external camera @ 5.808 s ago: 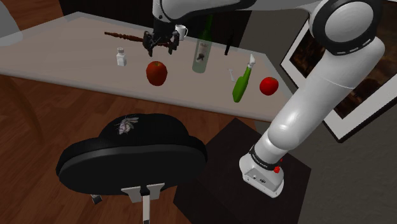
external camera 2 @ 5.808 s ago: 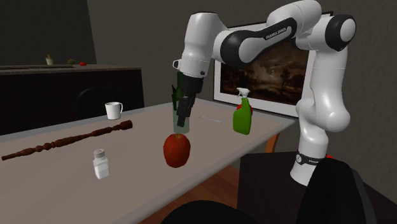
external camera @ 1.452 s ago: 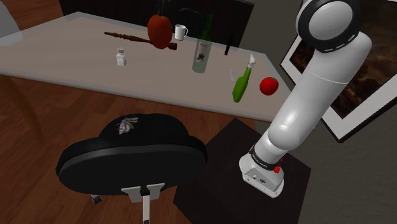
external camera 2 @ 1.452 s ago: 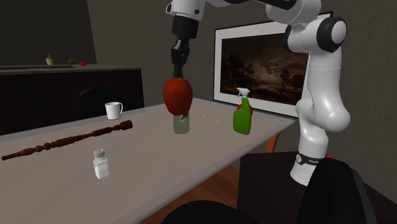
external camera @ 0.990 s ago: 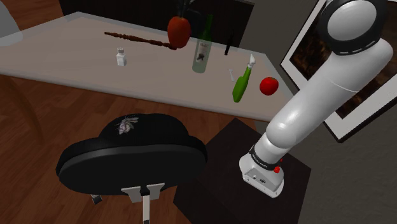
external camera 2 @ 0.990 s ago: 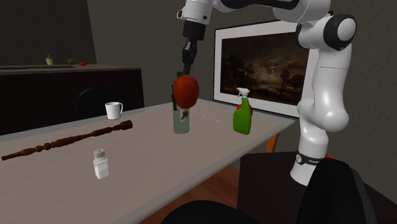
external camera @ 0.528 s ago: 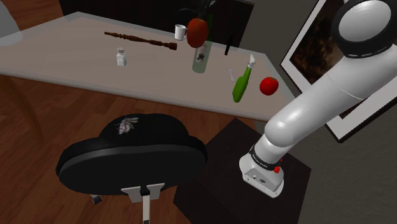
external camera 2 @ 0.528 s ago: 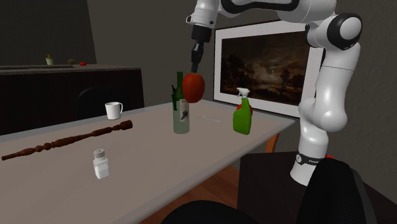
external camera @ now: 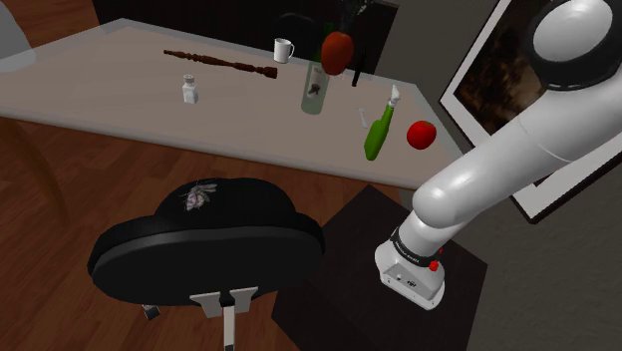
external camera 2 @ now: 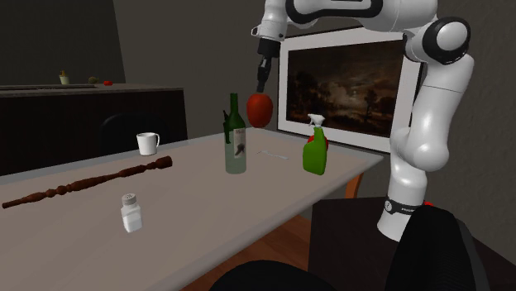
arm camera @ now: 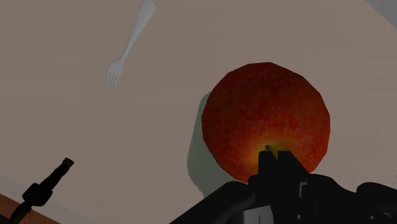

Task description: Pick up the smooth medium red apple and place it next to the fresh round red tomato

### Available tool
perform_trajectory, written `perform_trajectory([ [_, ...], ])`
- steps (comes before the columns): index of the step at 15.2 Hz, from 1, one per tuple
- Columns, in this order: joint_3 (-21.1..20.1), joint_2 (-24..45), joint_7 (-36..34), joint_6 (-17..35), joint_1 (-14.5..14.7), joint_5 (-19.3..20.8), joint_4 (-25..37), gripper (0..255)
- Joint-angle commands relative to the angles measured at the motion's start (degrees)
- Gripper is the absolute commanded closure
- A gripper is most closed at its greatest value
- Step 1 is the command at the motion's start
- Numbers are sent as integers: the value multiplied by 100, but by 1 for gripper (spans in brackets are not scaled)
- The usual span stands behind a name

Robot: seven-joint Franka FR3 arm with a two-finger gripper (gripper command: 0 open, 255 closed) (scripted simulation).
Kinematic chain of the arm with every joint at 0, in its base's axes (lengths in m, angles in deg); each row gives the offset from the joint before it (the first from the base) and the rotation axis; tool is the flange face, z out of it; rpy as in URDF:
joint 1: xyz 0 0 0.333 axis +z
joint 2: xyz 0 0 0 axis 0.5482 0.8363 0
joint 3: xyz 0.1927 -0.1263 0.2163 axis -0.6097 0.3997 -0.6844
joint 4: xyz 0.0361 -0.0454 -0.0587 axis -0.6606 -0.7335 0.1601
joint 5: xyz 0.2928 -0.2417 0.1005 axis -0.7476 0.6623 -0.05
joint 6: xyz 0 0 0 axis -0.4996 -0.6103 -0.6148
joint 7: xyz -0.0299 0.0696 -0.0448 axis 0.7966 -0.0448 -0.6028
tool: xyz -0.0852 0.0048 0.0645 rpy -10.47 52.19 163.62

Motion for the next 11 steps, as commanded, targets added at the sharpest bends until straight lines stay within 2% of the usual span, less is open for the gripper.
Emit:
perform_trajectory([
  [1, 179, -41, 290, -4, -100, -24, -27, 255],
  [11, 1101, 210, 1733, -45, -607, -191, 268, 255],
])
